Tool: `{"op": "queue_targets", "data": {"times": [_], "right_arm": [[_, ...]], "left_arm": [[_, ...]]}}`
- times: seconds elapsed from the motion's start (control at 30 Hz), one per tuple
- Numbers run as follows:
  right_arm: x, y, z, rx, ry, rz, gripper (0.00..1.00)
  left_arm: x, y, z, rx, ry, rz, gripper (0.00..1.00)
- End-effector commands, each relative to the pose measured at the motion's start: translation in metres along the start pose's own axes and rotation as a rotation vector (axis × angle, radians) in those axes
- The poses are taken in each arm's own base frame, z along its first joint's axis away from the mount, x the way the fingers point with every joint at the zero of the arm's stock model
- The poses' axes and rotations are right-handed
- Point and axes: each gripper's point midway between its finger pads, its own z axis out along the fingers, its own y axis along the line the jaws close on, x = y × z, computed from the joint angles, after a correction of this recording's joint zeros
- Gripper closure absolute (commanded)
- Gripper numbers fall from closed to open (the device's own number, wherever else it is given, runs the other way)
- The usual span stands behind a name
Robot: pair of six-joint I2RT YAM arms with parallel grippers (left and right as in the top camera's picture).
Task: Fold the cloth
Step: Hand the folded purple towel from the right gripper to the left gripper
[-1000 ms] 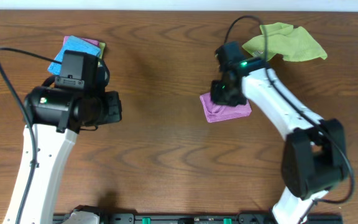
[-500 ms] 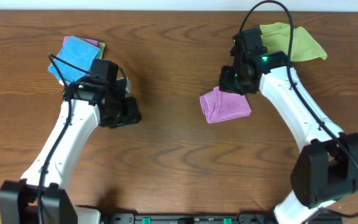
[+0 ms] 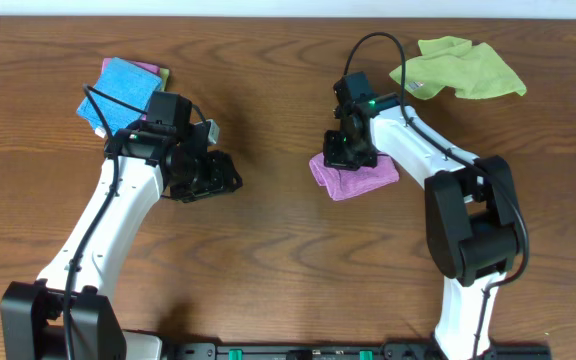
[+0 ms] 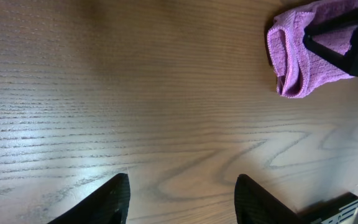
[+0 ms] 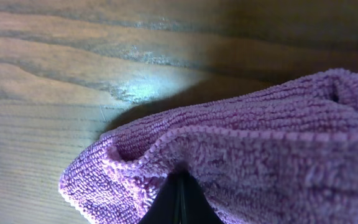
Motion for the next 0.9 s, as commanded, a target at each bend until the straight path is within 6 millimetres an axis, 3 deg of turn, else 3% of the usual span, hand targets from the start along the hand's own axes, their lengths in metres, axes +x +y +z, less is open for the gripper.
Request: {"op": "queue_targets", "data": {"times": [0.0,0.1,0.2,0.3,0.4,0.63,0.87], "right_arm": [[-0.007,0.004,-0.025,-0.034,-0.023,0.031,0.99],[-0.019,-0.001,-0.068,-0.05,-0.082,0.019,0.99],[-0.027,-0.017,-0.112,-0.046,-0.166,0.038,0.98],[-0.028,-0.044,-0.131,-0.012,-0.187,0.097,0.99],[-0.02,-0.077,-0.124,0.012,-0.133,0.18,0.99],[-0.004,-0.116,-0.091,0.038,-0.075,0.249,0.98],[0.007,-0.13,-0.05,0.03,-0.06,0.268,0.98]], "left_arm": [[0.0,-0.002,0.001,0.007,0.005,0.004,0.41],[-0.003,-0.004,0.002,0.013,-0.008,-0.016,0.39],[-0.007,-0.025,0.007,0.09,-0.017,0.023,0.3],[-0.007,-0.04,0.021,0.118,-0.011,0.032,0.21],[-0.004,-0.06,0.046,0.168,0.033,0.052,0.04],[0.006,-0.094,0.11,0.288,0.15,0.013,0.05],[0.006,-0.106,0.145,0.318,0.171,-0.051,0.05]]}}
